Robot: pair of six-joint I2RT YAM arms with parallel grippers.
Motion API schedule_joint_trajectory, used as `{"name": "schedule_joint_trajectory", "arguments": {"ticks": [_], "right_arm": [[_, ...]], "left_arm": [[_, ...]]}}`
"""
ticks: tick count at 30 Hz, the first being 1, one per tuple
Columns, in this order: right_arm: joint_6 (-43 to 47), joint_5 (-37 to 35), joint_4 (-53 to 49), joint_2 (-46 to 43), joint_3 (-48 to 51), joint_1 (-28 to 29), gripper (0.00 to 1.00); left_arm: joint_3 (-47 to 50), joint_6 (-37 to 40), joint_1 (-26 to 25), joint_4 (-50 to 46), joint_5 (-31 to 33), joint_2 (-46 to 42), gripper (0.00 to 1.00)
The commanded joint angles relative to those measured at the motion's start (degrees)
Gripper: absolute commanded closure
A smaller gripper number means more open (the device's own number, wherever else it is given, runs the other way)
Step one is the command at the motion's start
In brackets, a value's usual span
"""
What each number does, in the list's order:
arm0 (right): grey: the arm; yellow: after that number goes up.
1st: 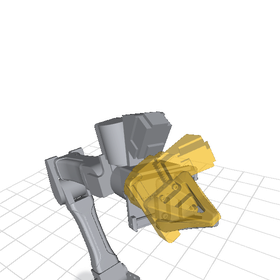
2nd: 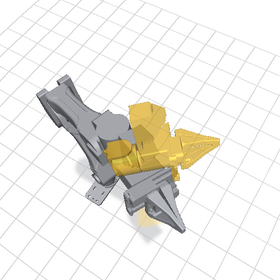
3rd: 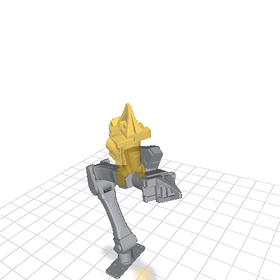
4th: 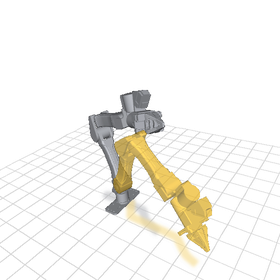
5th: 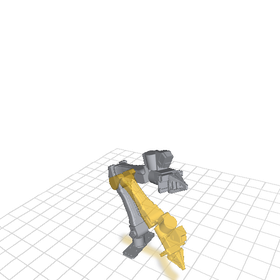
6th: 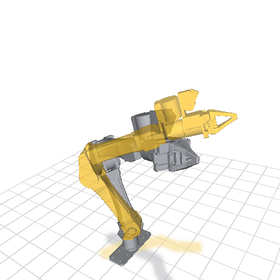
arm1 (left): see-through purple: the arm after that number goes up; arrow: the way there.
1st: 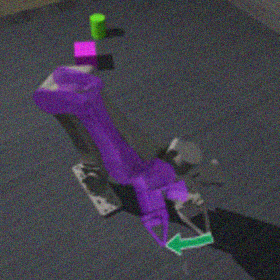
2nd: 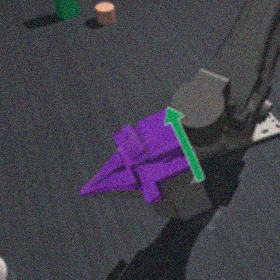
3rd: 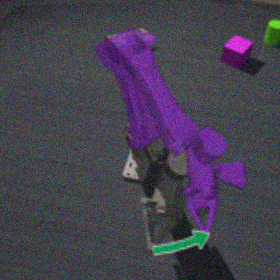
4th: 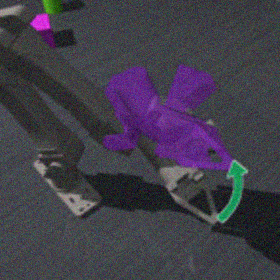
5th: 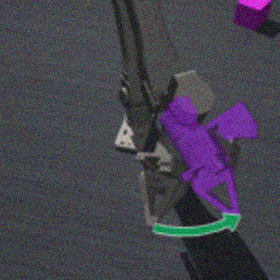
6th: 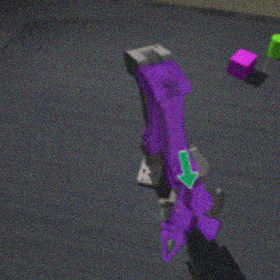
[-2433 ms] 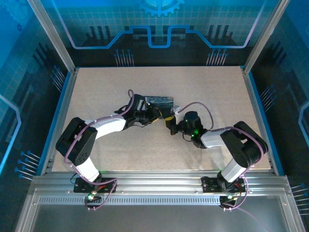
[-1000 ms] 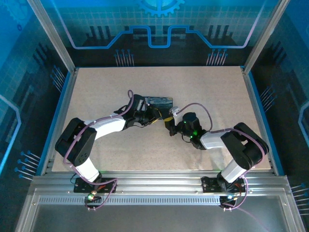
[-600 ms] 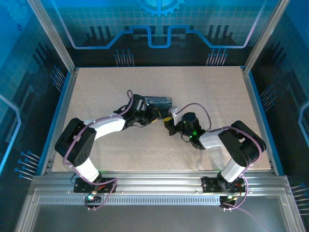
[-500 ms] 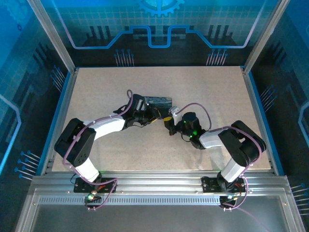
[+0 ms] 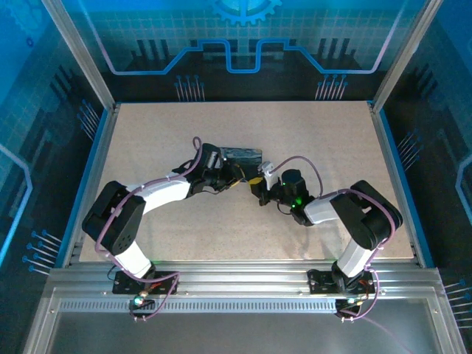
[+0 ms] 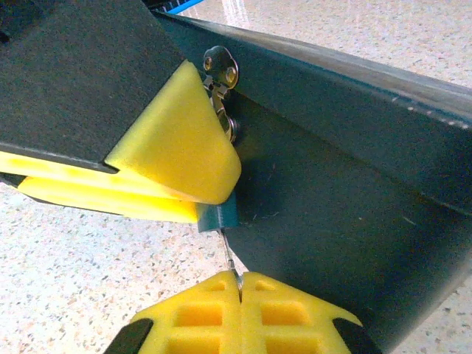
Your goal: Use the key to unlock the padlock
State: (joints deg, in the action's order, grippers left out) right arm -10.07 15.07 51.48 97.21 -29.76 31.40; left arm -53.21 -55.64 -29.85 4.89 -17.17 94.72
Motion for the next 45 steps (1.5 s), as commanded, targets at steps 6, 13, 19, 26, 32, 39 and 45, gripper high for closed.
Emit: {"name": "schedule_joint_trajectory", "arguments": {"ticks": [6,13,19,26,32,39,45], "right_arm": [[-6.4,12.2,8.6,2.9,-5.4,-3.2,1.0],[-5.8,10.0,8.4,3.4,-6.1,-3.4,1.0],[-6.4,9.0,8.8,3.3,-7.1,-2.9,1.0],[-7.7,9.1,8.6,2.4,-9.0,-2.4,1.0],[-7.1,7.4,4.7,1.3,-8.4,-2.0,1.0],[-6.9,7.3,0.1,1.2,-5.9,-2.6,1.0],[-8.2,7.6,1.6,3.7,-3.6,-3.3,1.0]], "left_arm": [[-1.2,-0.3,-2.2,-1.0,-7.5,-1.8,0.93],[-1.1,-0.4,-2.2,-0.6,-7.9,-1.7,0.93],[-0.8,-0.4,-2.2,-0.4,-7.8,-1.2,0.93],[0.5,-0.4,-2.5,0.7,-7.2,0.6,0.93],[1.4,0.2,-2.5,1.9,-6.2,1.7,0.93],[1.0,0.5,-2.5,4.5,-5.9,5.2,0.84],[1.2,-0.8,-2.5,7.6,-5.6,8.3,0.77]]}}
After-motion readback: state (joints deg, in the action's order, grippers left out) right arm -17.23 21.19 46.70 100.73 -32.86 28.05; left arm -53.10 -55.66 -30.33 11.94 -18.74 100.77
